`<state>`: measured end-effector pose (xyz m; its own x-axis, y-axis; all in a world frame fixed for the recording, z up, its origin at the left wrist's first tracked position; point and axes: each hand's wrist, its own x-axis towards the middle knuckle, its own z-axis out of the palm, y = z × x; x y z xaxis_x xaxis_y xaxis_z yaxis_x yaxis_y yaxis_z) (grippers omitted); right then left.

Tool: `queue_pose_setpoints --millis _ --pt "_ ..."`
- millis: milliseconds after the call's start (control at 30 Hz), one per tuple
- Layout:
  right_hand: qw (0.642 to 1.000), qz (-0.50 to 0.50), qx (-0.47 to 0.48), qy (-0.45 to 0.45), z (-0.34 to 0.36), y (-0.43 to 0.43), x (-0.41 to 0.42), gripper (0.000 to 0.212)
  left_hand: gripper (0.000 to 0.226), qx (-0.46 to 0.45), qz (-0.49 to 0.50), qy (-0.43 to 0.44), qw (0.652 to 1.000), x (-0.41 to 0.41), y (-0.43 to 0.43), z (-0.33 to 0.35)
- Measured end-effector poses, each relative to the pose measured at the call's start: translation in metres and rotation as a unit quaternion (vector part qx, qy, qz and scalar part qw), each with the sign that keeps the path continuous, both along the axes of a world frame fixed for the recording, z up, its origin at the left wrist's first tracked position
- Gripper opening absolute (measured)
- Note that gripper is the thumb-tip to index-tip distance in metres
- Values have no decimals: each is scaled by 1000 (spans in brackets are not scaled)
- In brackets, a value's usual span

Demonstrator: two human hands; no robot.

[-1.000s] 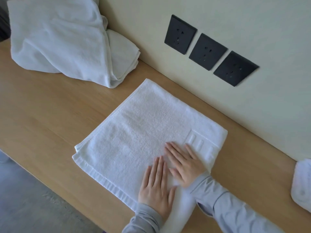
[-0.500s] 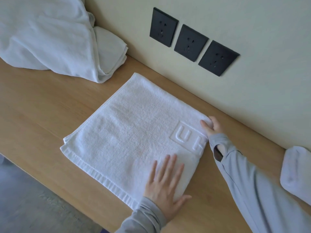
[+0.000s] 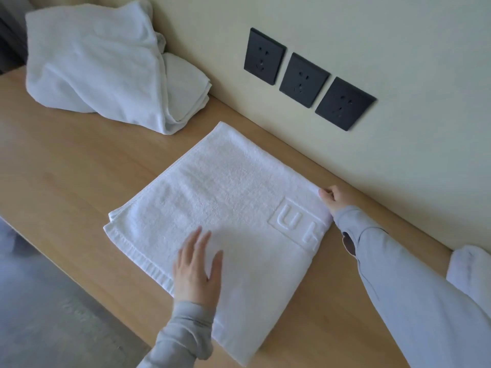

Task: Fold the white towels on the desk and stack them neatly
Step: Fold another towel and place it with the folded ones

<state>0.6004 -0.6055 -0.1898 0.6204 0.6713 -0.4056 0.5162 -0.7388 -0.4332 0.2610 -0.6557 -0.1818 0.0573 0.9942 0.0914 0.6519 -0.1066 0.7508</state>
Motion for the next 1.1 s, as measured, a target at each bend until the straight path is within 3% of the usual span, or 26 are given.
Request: queue_pose_setpoints --millis 67,167,267,333,433,533,667,800,967,1100 --pt "1000 22 11 4 7 12 -5 37 55 -110 221 -34 968 -23 18 6" --pt "998 61 -14 22 12 45 -28 53 60 -311 427 -142 837 -43 36 10" --pt "995 74 -48 36 7 76 -54 72 66 -419 439 -235 759 -43 39 6" --pt "995 71 -62 30 0 89 -61 82 78 -447 442 -257 734 -43 43 2" --pt "994 40 -99 37 -4 97 -55 96 64 -479 413 -323 704 -50 55 -3" --pt "992 42 -115 29 4 97 -48 103 48 -465 372 -349 724 -53 63 -5" --pt "993 22 -120 -3 29 72 -48 107 28 -346 296 -310 835 -56 83 12" --pt "994 -59 -87 15 58 0 -58 66 46 -300 130 -175 929 -54 133 33" --pt "953 -278 28 117 56 -116 -103 47 51 -307 -79 -35 948 -11 205 32" --pt "917 -372 10 143 37 -162 -136 49 48 -306 -206 81 926 45 223 19"
